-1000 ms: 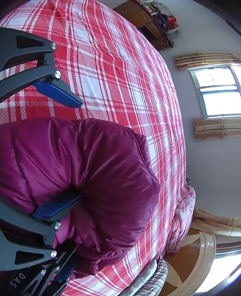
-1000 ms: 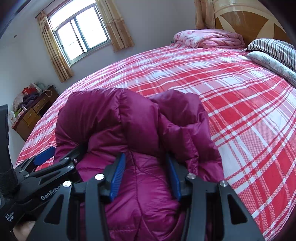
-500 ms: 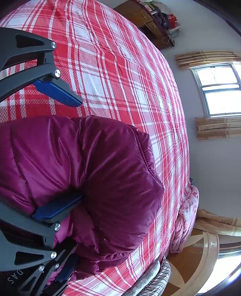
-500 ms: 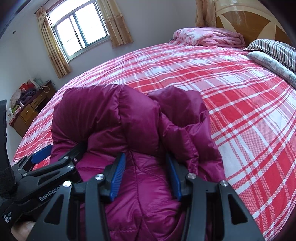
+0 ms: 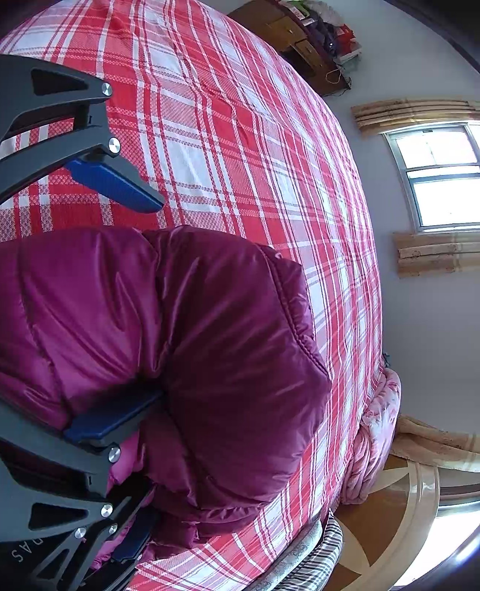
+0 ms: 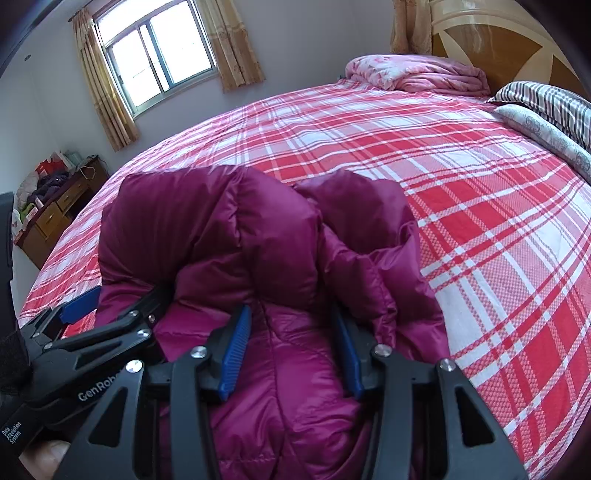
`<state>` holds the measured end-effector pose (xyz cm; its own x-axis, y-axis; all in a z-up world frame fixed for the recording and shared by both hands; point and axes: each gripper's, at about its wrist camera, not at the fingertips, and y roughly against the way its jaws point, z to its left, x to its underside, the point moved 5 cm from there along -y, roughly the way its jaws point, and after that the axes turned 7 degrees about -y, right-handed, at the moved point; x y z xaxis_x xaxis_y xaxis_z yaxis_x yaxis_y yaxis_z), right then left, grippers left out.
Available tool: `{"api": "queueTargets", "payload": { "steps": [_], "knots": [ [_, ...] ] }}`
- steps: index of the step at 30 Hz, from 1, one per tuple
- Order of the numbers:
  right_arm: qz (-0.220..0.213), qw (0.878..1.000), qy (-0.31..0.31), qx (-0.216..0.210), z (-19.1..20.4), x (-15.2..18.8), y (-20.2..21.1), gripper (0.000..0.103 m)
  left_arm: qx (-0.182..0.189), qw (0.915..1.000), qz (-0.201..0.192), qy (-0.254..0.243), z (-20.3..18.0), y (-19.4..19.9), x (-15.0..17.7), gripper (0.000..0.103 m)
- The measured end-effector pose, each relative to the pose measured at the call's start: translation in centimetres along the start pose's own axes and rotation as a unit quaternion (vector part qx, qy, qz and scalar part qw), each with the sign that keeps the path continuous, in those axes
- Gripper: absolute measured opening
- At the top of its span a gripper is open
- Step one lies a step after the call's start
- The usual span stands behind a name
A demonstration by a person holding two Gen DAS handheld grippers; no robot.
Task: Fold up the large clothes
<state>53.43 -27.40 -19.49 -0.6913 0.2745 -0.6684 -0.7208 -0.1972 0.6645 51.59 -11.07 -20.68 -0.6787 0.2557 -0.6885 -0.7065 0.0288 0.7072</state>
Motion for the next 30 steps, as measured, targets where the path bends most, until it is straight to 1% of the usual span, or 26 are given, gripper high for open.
{"api": "queueTargets", "payload": {
  "steps": [9,11,13,15,16,17,18,19,20,22,25,28,30],
  "knots": [
    [0.000,1.000,0.001,0.001,0.0,0.0,0.0,0.048,-0.001,1.0000,0.001,-0.001,0.0,0.0,0.0,0.096],
    [0.001,1.000,0.001,0.000,0.0,0.0,0.0,0.048,0.006,1.0000,0.004,0.001,0.2,-0.1,0.0,0.096],
    [0.001,1.000,0.005,-0.013,0.0,-0.1,0.6,0.049,0.030,0.9994,0.008,0.015,1.0,0.5,0.2,0.096],
    [-0.001,0.999,0.011,-0.041,-0.3,-0.1,2.1,0.054,0.063,0.9974,0.003,0.034,2.0,2.0,0.8,0.096],
    [-0.013,0.999,0.009,-0.049,-0.8,-0.1,3.3,0.062,0.069,0.9969,-0.005,0.036,2.5,3.1,1.3,0.096],
    [-0.030,0.998,0.002,-0.049,-1.6,-0.1,4.4,0.072,0.075,0.9966,-0.011,0.031,2.7,3.9,1.8,0.096],
    [-0.041,0.998,-0.005,-0.044,-2.3,-0.1,5.1,0.076,0.087,0.9958,-0.012,0.025,2.9,4.6,2.6,0.096],
    [-0.045,0.998,-0.013,-0.038,-3.4,0.0,5.6,0.077,0.099,0.9946,-0.015,0.026,3.2,5.3,3.2,0.096],
    [-0.043,0.998,-0.020,-0.039,-4.2,0.0,5.8,0.077,0.115,0.9925,-0.021,0.034,3.6,5.9,4.0,0.096],
    [-0.040,0.997,-0.043,-0.046,-6.2,0.0,6.0,0.077,0.141,0.9884,-0.017,0.053,4.2,6.2,5.0,0.096],
    [-0.008,0.997,-0.052,-0.062,-7.6,-0.1,5.1,0.078,0.183,0.9790,0.001,0.090,4.5,5.5,6.1,0.096],
    [0.016,0.994,-0.063,-0.083,-9.0,-0.1,4.6,0.077,0.205,0.9734,0.006,0.103,4.4,4.7,6.3,0.096],
    [0.026,0.992,-0.073,-0.101,-9.7,0.1,4.4,0.077,0.210,0.9723,0.005,0.102,4.0,4.3,6.3,0.096]
  ]
}}
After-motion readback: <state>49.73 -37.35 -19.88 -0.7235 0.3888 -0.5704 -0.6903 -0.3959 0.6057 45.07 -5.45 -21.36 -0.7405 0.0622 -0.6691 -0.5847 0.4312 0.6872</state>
